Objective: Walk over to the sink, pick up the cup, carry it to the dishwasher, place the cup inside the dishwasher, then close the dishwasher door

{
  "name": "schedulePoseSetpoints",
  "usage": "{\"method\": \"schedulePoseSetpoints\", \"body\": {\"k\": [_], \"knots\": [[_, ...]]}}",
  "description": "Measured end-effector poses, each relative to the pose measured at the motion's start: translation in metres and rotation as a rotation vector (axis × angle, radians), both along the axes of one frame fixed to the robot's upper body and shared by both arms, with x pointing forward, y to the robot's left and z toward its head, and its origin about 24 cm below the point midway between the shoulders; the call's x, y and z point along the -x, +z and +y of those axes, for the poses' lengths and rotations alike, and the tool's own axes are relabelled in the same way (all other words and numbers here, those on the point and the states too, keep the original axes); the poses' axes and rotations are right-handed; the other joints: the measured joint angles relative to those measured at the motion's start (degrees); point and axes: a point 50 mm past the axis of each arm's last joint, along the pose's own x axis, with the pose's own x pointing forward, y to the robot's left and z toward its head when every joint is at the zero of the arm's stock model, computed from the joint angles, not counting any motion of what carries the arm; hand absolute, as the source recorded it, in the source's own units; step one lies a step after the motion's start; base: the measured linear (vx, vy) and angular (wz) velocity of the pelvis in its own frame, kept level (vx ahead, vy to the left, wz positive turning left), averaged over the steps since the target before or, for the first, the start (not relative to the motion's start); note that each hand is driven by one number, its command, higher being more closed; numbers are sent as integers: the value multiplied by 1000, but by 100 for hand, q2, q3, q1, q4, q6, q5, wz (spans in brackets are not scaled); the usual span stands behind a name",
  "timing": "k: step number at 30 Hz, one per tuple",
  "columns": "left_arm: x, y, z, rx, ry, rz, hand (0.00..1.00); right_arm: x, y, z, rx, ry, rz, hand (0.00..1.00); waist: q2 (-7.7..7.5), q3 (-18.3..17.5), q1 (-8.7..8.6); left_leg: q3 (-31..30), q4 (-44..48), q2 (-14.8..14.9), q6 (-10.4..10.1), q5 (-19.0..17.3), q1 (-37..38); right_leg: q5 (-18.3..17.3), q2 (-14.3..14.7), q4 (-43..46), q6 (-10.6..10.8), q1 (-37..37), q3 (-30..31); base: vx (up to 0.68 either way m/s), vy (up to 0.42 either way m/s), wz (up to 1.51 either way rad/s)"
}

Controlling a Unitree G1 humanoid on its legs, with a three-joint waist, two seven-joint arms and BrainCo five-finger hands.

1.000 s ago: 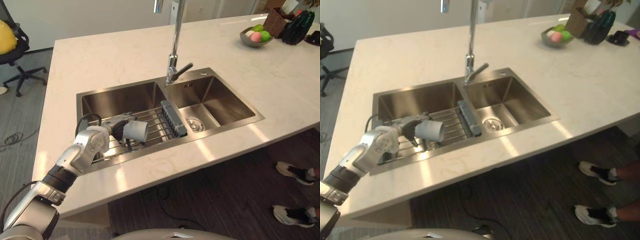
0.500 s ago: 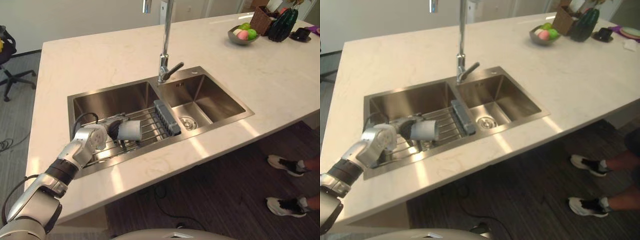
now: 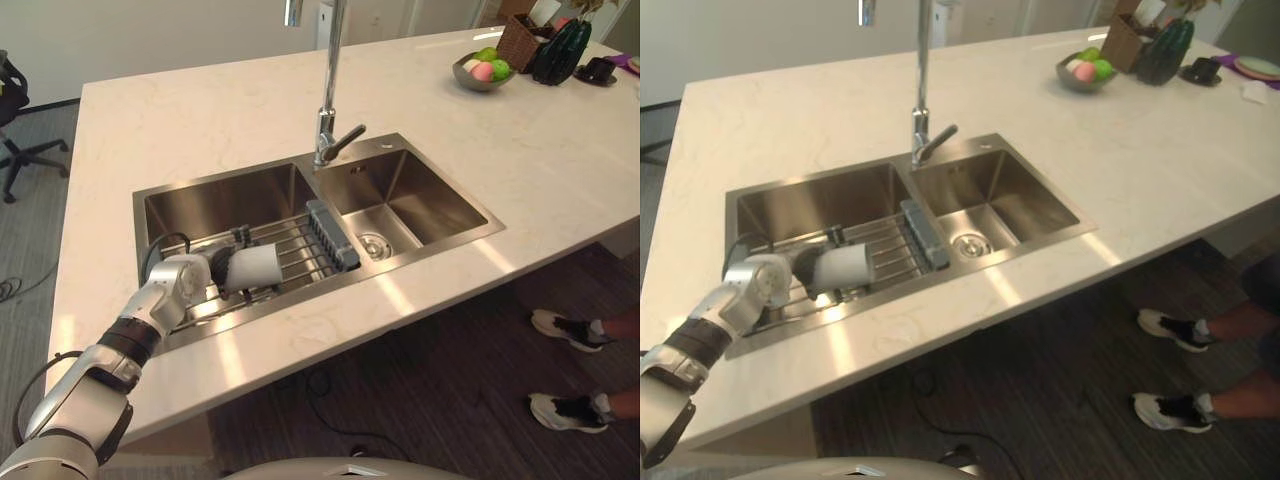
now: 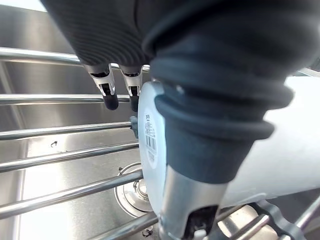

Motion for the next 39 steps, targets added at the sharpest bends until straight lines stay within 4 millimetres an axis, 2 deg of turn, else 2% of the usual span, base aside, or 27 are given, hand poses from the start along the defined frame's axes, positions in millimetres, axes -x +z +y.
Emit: {"method": "schedulePoseSetpoints", "body": {"k": [11,12,18,33,36,39], "knots": [[-1,-7,-7,-13,10,0,0,-1,0,0,1,25,-8,0,-1,1,45,-20,-1,-4,6,5,31,-4,6,3,-4,43,11,0,0,0],[-1,-7,-8,-12,9,1,100,-1,0,0,1,26,-8,0,-1,0,45,-18,-1,-4,6,4,38,-4,6,5,-4,46,17,0,0,0],[2,-9,-20,-12,-46,9,100,-2,0,0,3,39,-9,0,5,-3,40,-7,-2,-4,7,3,77,-4,6,31,-3,44,70,-10,0,-4],[7,-3,-23,70,-84,34,100,-2,0,-1,6,49,-14,0,45,-35,32,-31,0,-4,3,-5,34,-15,4,7,14,33,13,0,0,0],[10,3,-22,113,-82,29,100,-2,0,-1,6,47,-14,0,49,-35,34,-39,1,-4,3,-4,22,-15,4,7,14,28,-18,0,0,0],[13,14,-29,207,-110,21,100,-1,0,-2,7,47,-11,0,49,-35,84,-57,0,-4,4,-3,17,-15,3,8,13,34,-47,0,0,0]]}}
